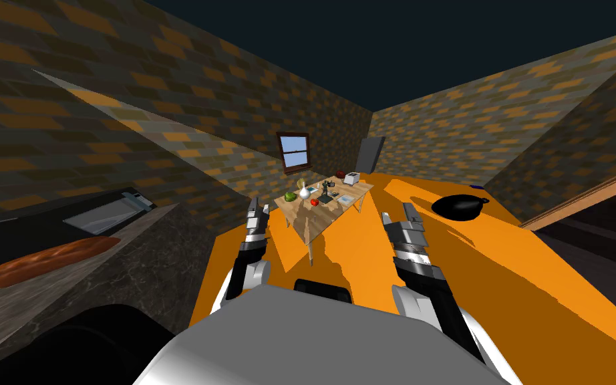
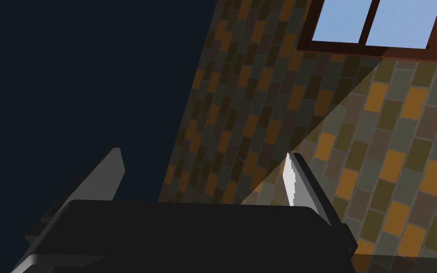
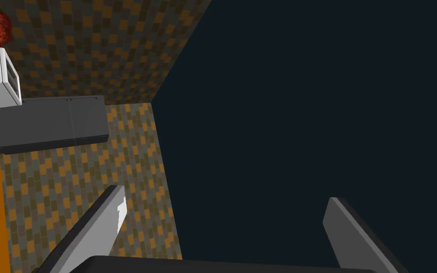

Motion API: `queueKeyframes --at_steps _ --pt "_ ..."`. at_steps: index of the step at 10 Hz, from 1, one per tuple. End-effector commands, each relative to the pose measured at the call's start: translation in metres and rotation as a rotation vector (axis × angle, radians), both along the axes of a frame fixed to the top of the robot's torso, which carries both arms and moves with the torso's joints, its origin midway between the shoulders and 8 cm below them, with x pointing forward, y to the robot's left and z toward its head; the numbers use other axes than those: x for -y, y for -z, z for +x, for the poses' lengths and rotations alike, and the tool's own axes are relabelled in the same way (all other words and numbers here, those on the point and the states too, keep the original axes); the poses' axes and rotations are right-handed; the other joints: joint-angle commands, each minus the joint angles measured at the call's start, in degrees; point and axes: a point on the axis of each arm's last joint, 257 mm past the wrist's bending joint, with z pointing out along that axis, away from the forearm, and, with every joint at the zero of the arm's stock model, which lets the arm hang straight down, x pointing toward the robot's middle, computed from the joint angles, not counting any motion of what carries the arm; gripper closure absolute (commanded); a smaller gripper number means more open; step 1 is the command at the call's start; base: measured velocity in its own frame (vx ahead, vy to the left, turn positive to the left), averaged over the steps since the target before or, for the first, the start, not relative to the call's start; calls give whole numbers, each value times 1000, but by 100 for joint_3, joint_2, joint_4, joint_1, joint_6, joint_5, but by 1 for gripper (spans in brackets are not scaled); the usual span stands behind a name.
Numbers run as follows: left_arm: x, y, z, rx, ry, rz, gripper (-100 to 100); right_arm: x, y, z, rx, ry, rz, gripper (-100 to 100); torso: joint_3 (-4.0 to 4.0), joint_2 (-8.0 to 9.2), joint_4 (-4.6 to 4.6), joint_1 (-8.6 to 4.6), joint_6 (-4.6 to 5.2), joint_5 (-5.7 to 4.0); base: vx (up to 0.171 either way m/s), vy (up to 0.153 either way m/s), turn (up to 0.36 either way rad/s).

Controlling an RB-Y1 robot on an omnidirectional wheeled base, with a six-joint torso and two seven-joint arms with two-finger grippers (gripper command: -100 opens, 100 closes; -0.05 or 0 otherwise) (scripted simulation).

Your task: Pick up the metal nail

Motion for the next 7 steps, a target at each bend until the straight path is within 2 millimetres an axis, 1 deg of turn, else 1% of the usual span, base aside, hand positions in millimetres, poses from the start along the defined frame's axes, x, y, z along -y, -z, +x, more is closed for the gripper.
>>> queueKeyframes --at_steps 1,4,5,7 --pt "5 5 5 -24 22 32 -100 0 0 0 0 0 0 0 0 0 0 0 0 0 20 -20 33" --pt "14 27 21 -102 68 96 -100 0 0 0 0 0 0 0 -13 -24 -5 -28 0 -6 69 -81 62" --pt "16 37 28 -135 81 113 -100 0 0 0 0 0 0 0 -19 -33 -7 -35 0 -7 112 -123 61" --pt "18 60 42 -210 98 141 -100 0 0 0 0 0 0 0 -25 -43 -10 -54 -1 -12 112 -162 99"
